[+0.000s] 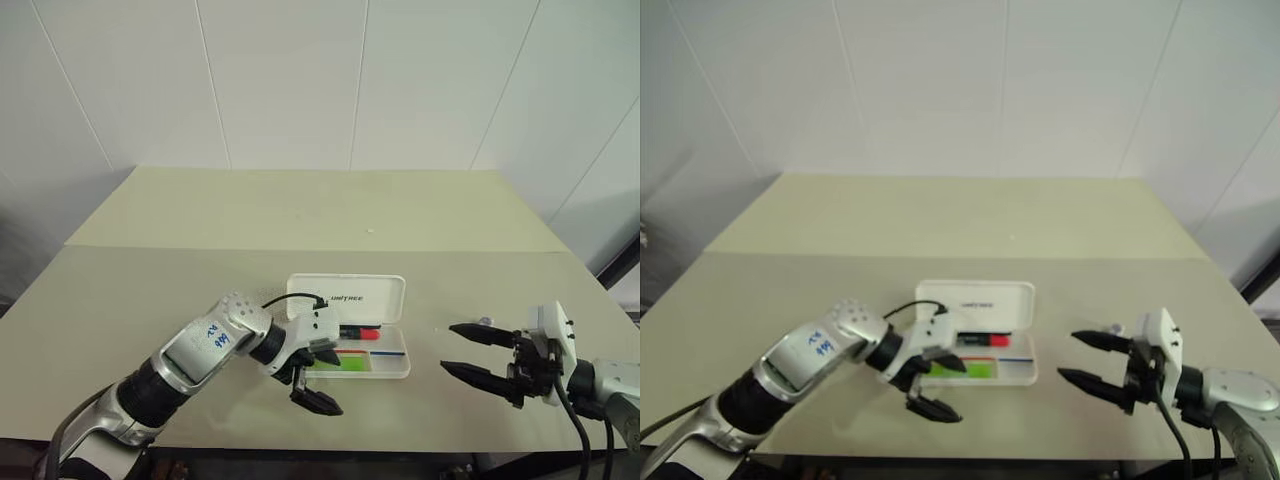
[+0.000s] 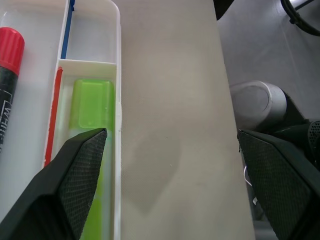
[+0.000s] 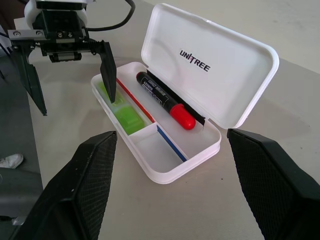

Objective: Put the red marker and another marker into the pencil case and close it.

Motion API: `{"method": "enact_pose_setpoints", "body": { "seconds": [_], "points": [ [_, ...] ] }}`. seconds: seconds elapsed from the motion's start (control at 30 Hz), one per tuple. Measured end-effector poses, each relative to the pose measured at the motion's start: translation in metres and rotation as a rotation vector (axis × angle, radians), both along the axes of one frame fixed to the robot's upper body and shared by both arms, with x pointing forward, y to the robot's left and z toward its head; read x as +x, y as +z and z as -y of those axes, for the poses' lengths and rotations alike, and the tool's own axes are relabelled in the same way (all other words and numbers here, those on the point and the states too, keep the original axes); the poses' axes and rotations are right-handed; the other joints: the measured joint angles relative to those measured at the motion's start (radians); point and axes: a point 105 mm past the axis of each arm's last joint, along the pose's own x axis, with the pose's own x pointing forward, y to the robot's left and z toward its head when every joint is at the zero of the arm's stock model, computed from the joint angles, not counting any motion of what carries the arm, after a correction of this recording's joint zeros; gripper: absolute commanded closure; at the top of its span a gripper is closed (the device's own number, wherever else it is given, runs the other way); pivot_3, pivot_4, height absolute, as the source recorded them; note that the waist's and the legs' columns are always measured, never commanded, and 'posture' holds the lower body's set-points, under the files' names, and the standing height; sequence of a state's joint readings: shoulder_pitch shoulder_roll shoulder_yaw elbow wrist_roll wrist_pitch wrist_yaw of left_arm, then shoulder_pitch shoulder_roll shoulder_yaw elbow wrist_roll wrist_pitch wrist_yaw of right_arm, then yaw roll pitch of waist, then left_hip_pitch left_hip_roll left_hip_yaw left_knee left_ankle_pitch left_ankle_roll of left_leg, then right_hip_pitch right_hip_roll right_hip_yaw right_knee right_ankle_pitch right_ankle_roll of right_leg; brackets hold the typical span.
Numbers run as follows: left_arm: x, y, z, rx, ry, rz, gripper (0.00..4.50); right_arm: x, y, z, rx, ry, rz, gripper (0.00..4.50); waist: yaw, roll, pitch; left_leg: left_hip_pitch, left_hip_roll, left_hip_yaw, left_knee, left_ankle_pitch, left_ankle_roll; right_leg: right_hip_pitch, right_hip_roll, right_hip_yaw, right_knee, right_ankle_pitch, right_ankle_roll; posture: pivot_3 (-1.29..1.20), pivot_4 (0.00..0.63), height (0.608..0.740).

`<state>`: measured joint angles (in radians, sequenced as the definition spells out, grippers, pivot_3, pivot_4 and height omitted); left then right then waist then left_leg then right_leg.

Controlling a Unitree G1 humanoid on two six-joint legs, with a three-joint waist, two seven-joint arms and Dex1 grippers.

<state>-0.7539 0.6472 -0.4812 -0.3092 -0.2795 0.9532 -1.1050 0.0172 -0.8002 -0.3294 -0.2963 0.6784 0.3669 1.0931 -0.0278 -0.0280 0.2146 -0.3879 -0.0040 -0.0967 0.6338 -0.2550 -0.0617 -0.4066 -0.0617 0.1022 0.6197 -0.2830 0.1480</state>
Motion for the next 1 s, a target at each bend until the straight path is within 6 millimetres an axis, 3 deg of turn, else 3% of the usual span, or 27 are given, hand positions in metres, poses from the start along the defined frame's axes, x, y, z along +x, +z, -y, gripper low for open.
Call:
{"method": "enact_pose_setpoints", "body": {
  "seconds": [0.27,0.43,0.7,0.8,1.0],
  "points": [
    [0.012,0.018,-0.008,-0.075,0.08,0.065,0.05,0.018,-0.004,0.0,0.028,-0.124,0.077,0.0,-0.001,0.0,0.0,0.0,0.0,0.0,0.0,0.0,0.0,0.0,0.0,0.0,0.0,0.0,0.0,0.0,0.15,0.74],
    [0.015,0.034,-0.014,-0.219,0.086,0.124,0.05,0.041,-0.019,0.015,0.029,-0.337,0.096,0.0,0.0,0.0,0.0,0.0,0.0,0.0,-0.002,0.0,0.0,-0.001,0.0,0.0,0.001,-0.001,-0.001,0.0,0.15,0.74],
    [0.023,0.07,-0.035,-0.5,0.044,0.358,0.05,0.076,-0.034,0.051,-0.04,-0.756,0.173,0.0,0.0,0.001,-0.001,0.001,0.0,0.0,-0.002,0.001,-0.001,-0.001,0.0,0.0,0.001,-0.001,-0.002,0.0,0.15,0.74],
    [0.021,0.078,-0.045,-0.551,0.001,0.417,0.05,0.083,-0.033,0.055,-0.018,-0.872,0.204,0.0,-0.001,0.001,-0.001,0.001,0.0,0.001,-0.003,0.001,-0.001,-0.001,0.0,0.0,0.001,-0.001,-0.002,0.0,0.15,0.74],
    [0.011,0.077,-0.058,-0.626,-0.081,0.367,0.05,0.082,-0.05,0.055,0.064,-1.03,0.15,0.0,-0.003,0.001,-0.001,0.001,0.0,0.001,-0.004,0.001,-0.001,-0.002,0.0,0.0,0.002,-0.001,-0.002,0.0,0.15,0.74]
  ]
}}
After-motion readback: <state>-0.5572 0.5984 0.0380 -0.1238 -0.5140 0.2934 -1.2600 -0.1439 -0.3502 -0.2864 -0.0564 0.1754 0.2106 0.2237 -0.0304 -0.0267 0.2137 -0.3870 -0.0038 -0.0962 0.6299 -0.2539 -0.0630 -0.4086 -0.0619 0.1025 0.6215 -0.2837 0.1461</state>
